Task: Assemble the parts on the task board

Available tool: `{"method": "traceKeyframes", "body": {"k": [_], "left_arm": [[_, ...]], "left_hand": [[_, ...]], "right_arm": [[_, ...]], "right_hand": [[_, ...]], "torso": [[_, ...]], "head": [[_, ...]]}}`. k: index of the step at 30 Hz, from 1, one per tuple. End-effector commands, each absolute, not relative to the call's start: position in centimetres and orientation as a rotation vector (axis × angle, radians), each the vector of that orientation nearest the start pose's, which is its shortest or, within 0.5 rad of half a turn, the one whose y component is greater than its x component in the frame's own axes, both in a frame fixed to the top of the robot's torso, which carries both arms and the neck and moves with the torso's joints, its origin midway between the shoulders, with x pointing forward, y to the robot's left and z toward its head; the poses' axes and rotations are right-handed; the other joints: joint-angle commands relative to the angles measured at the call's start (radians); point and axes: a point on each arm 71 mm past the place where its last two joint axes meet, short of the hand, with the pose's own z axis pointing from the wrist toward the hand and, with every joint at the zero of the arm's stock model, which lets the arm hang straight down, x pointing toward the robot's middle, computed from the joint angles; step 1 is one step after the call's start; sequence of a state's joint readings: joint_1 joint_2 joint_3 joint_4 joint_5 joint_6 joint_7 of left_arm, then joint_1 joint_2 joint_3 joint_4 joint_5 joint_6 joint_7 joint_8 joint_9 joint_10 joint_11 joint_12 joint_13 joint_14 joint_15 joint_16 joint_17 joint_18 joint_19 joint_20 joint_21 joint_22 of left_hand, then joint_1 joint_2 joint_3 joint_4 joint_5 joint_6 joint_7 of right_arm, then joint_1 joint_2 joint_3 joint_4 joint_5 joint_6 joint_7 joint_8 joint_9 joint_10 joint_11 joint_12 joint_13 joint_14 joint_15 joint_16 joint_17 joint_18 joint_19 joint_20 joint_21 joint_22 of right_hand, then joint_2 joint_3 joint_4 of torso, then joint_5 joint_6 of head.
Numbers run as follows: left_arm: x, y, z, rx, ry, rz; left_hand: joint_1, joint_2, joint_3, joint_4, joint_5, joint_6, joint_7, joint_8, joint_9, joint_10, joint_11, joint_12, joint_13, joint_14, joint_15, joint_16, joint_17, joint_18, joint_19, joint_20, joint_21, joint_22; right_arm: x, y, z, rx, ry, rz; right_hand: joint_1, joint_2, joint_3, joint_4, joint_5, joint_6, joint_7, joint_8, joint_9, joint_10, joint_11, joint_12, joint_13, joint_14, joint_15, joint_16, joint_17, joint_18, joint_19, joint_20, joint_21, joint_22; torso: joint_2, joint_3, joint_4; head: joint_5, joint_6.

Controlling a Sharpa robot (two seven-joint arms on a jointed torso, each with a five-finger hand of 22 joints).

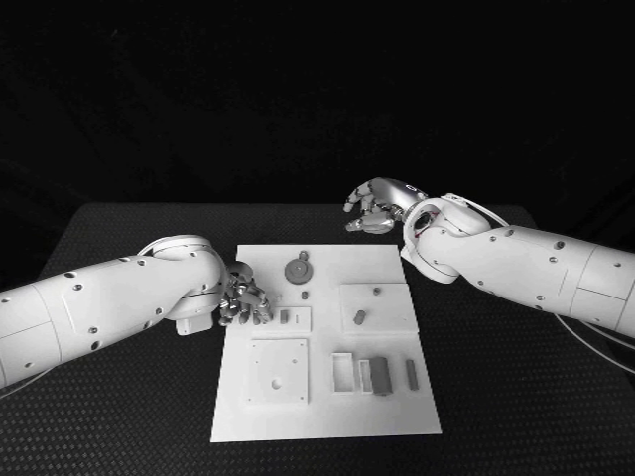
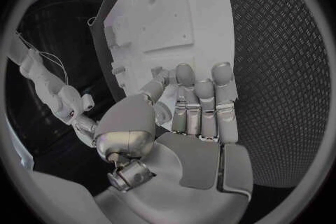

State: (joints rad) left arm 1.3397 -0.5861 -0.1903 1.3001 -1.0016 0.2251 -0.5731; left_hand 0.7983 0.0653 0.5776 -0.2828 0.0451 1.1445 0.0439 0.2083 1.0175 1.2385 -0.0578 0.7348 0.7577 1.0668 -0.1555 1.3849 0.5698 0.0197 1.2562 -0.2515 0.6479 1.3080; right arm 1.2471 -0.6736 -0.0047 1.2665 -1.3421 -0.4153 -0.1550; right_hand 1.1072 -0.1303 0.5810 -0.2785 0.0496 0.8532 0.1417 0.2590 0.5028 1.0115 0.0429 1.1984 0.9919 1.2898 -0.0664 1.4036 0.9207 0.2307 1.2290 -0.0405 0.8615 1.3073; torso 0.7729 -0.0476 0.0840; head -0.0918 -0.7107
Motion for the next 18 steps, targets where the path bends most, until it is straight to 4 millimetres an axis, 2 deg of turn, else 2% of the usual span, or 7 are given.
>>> {"method": "traceKeyframes", "body": {"k": [1, 10, 18], "left_arm": [[51.11, 16.13, -22.98, -0.035, 2.462, -0.243], [51.22, 16.28, -22.97, -0.041, 2.458, -0.239], [51.30, 16.19, -22.94, -0.048, 2.449, -0.242]], "left_hand": [[0.054, 0.041, 0.004, -0.006, 0.003, 0.008, 0.000, -0.001, 0.002, -0.005, -0.003, 0.005, 0.001, -0.003, -0.006, 0.005, 0.001, 0.034, 0.000, -0.004, 0.004, 0.024], [0.063, 0.038, 0.006, -0.007, 0.003, 0.011, -0.001, 0.000, 0.003, -0.004, -0.005, 0.006, 0.001, -0.002, -0.007, 0.008, 0.002, 0.035, 0.000, -0.005, 0.009, 0.024], [0.065, 0.036, 0.006, -0.006, 0.003, 0.012, -0.002, 0.000, 0.004, -0.003, -0.005, 0.007, 0.001, -0.002, -0.007, 0.009, 0.002, 0.035, 0.000, -0.005, 0.011, 0.024]], "right_arm": [[54.65, -19.70, -15.96, 0.069, 1.556, 0.576], [54.64, -19.72, -16.06, 0.070, 1.558, 0.576], [54.61, -19.68, -16.09, 0.069, 1.559, 0.577]], "right_hand": [[-0.008, 0.001, -0.002, -0.001, 0.004, -0.010, 0.015, -0.001, -0.002, -0.004, 0.000, 0.006, -0.001, -0.005, 0.000, -0.005, -0.001, 0.031, 0.000, -0.008, -0.005, 0.018], [-0.008, 0.001, -0.002, -0.001, 0.004, -0.010, 0.015, -0.002, -0.002, -0.004, 0.000, 0.006, -0.001, -0.005, 0.000, -0.005, -0.001, 0.031, 0.000, -0.008, -0.005, 0.018], [-0.008, 0.001, -0.002, -0.001, 0.004, -0.010, 0.015, -0.002, -0.002, -0.004, 0.000, 0.006, -0.001, -0.005, 0.000, -0.005, -0.001, 0.031, 0.000, -0.008, -0.005, 0.018]], "torso": [[0.000, -0.0004, 0.0010], [0.000, -0.0007, -0.0005], [0.000, -0.0002, 0.0013]], "head": [[0.000, -0.002], [0.001, -0.002], [0.000, -0.001]]}}
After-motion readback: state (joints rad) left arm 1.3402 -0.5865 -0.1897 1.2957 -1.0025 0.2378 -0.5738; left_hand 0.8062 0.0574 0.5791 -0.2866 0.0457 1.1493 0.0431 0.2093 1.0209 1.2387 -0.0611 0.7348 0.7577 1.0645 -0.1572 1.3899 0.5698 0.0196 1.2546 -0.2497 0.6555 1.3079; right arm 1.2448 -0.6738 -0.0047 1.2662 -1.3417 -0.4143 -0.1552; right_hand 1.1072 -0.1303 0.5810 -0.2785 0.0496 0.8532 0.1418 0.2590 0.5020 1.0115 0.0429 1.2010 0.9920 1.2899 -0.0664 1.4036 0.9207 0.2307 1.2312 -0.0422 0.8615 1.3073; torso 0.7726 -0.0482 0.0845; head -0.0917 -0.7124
